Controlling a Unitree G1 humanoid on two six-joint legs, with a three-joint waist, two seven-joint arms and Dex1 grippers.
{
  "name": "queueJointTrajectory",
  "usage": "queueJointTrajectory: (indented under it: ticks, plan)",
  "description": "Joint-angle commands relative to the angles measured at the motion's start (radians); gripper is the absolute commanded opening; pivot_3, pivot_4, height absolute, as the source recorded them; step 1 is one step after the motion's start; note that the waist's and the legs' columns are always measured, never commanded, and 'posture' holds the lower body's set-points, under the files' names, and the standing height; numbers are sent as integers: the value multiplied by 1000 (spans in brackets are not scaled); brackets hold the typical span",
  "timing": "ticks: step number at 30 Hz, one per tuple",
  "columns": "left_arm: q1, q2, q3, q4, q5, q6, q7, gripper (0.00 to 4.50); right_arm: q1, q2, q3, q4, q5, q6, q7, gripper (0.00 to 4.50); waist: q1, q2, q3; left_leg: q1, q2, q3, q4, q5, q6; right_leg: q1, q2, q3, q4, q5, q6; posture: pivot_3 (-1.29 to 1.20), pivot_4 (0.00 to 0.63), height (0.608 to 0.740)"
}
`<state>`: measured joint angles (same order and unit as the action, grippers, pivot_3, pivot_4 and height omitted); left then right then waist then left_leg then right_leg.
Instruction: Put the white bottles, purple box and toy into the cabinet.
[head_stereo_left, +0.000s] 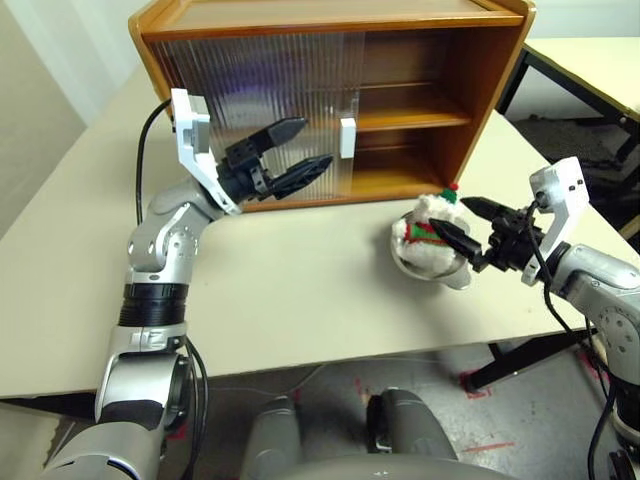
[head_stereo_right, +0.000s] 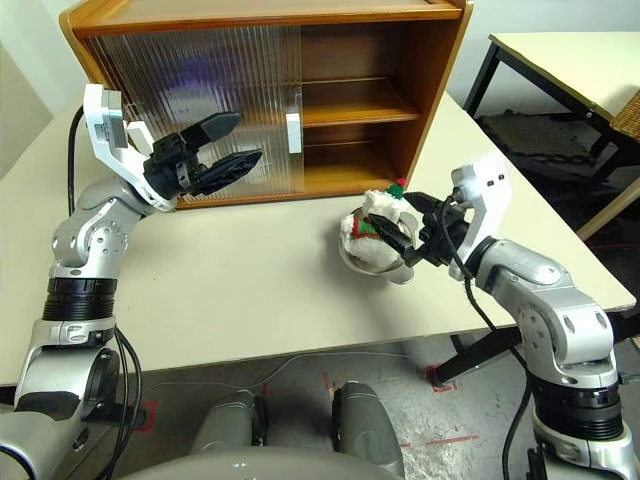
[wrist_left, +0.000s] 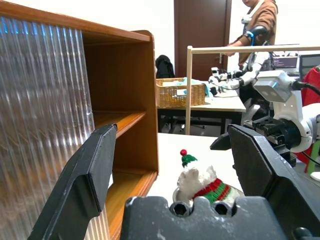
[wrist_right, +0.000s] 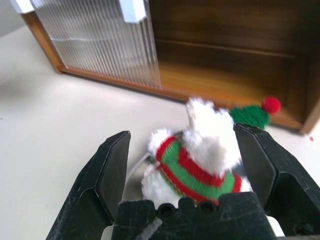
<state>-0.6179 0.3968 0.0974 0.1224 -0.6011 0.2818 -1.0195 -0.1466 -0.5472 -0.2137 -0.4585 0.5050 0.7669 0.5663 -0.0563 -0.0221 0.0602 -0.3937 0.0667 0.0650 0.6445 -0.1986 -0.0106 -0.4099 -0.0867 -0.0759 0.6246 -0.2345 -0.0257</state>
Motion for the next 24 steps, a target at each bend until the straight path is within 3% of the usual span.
queueJointTrajectory:
  ticks: [1, 24]
  plan:
    - [-11, 1, -5, 9, 13, -9, -9, 4500, -7, 1, -11, 34, 10, 18, -26, 4471, -4, -2, 1, 0, 0, 0, 0, 0, 0, 0, 0, 0, 0, 0, 0, -96, 0, 740]
    - [31, 27, 12, -54, 9, 3, 23, 4500, -44, 83, 54, 272, -21, -50, -47, 4471, -4, -7, 4, -1, 0, -1, -1, -2, 0, 0, 0, 0, 0, 4, 8, -30, 0, 740]
